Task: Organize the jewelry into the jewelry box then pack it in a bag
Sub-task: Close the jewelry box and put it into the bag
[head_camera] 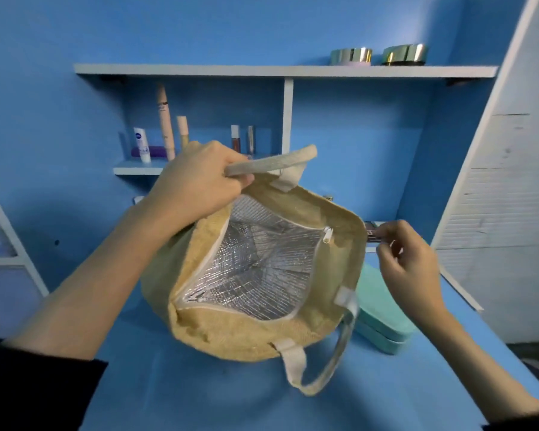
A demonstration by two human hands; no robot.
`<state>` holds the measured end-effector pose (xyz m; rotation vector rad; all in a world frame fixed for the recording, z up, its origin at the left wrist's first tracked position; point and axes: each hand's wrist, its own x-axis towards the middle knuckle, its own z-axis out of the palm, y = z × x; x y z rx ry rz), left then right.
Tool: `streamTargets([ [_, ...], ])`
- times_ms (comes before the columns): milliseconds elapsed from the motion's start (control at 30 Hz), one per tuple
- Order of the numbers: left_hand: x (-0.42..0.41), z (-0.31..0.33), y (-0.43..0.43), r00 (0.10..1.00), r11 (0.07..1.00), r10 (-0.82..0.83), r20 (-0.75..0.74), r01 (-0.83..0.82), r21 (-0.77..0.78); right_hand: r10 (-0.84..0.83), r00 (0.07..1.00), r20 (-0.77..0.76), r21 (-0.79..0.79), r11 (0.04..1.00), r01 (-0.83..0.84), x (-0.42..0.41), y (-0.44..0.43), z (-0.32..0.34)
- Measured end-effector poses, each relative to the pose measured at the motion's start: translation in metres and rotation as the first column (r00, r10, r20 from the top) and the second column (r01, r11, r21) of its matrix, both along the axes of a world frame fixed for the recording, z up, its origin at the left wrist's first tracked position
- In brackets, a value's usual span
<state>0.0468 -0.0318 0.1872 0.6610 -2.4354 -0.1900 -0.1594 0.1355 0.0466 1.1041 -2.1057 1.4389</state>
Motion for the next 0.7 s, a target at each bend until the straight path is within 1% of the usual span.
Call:
streamTargets([
  [33, 0.000, 0.000, 0.000, 1.000, 1.000, 0.007, -0.005, -0.007, 0.007, -0.110, 0.993, 0.043, 0.128, 0.986, 0.104, -0.018, 0.005, -0.009],
  [67, 0.001, 0.000, -0.001, 1.000, 1.000, 0.018, -0.009, -0.018, 0.018, -0.194, 0.978, 0.076, 0.316, 0.935, 0.161, -0.035, 0.009, -0.017],
  [100, 0.001, 0.000, -0.002, 0.999, 0.999, 0.028, -0.016, -0.028, 0.030, -0.254, 0.962, 0.101, 0.520, 0.838, 0.167, -0.048, 0.013, -0.023],
  [133, 0.001, 0.001, -0.004, 0.999, 0.999, 0.036, -0.023, -0.035, 0.034, -0.297, 0.946, 0.128, 0.683, 0.718, 0.133, -0.057, 0.016, -0.027],
  [167, 0.001, 0.001, -0.005, 0.999, 0.999, 0.044, -0.029, -0.043, 0.027, -0.325, 0.930, 0.172, 0.786, 0.614, 0.070, -0.061, 0.019, -0.028],
  [200, 0.001, 0.001, -0.007, 0.998, 0.998, 0.053, -0.029, -0.053, 0.016, -0.330, 0.913, 0.242, 0.822, 0.569, -0.012, -0.062, 0.019, -0.027],
  [233, 0.001, 0.000, -0.008, 0.998, 0.998, 0.060, -0.025, -0.060, 0.006, -0.316, 0.892, 0.322, 0.815, 0.572, -0.092, -0.061, 0.019, -0.025],
  [267, 0.001, 0.000, -0.009, 0.998, 0.998, 0.067, -0.018, -0.067, 0.003, -0.297, 0.874, 0.385, 0.791, 0.595, -0.146, -0.058, 0.019, -0.022],
  [333, 0.001, -0.001, -0.009, 0.997, 0.997, 0.075, -0.015, -0.075, 0.012, -0.275, 0.835, 0.476, 0.735, 0.647, -0.206, -0.053, 0.021, -0.016],
  [400, 0.001, -0.001, -0.010, 0.997, 0.997, 0.073, -0.028, -0.073, 0.026, -0.247, 0.767, 0.592, 0.658, 0.698, -0.283, -0.050, 0.026, -0.016],
  [467, 0.001, -0.001, -0.010, 0.997, 0.998, 0.059, -0.039, -0.058, 0.027, -0.182, 0.640, 0.746, 0.527, 0.749, -0.401, -0.046, 0.033, -0.019],
  [533, 0.000, -0.002, -0.012, 0.999, 0.999, 0.039, -0.035, -0.038, 0.022, -0.099, 0.458, 0.883, 0.345, 0.798, -0.494, -0.045, 0.037, -0.024],
  [600, -0.001, -0.001, -0.015, 0.999, 0.999, 0.030, -0.022, -0.029, 0.015, -0.032, 0.310, 0.950, 0.202, 0.818, -0.538, -0.040, 0.041, -0.021],
  [633, -0.001, -0.001, -0.017, 0.999, 0.999, 0.031, -0.016, -0.031, 0.008, -0.016, 0.274, 0.962, 0.163, 0.836, -0.524, -0.040, 0.044, -0.018],
  [700, 0.000, 0.001, -0.020, 0.999, 0.999, 0.052, -0.013, -0.052, 0.000, 0.008, 0.238, 0.971, 0.110, 0.872, -0.477, -0.042, 0.051, -0.014],
])
